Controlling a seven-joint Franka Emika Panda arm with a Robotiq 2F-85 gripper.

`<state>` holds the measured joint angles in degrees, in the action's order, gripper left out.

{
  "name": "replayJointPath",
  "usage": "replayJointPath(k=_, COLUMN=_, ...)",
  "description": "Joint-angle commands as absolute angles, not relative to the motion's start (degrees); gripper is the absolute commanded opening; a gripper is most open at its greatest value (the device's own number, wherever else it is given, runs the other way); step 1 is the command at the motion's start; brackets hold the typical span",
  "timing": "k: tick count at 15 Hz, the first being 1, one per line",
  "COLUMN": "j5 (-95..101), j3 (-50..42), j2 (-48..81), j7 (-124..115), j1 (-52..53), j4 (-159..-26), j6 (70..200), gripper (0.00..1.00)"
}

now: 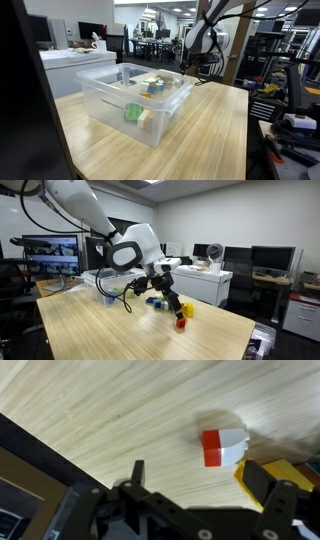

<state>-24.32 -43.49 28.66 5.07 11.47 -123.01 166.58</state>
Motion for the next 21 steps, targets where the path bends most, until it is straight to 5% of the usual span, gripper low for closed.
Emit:
replayJointPath(k=1, j5=-17.22, j3=-39.57, j2=34.18, j7=-8.43, j1=6.06, j4=-115.36, j6=163.78, gripper=1.0)
replayJointPath(k=14, j5=-4.34, j3=-30.4, j2=36.89, j7=-23.1, j1=-0.29, j4=-110.28, j6=157.19, gripper=1.0)
replayJointPath(k=15, j5=-4.0, j3=-30.44, j2=37.0, j7=-23.56, j1=-0.5, j4=-110.29, j6=156.94, gripper=0.75)
replayJointPath(k=21, j5=-2.56, j3=-30.37, j2=36.89, j7=-23.78, j1=-2.16, j4=-110.05, j6=157.57, gripper=0.4)
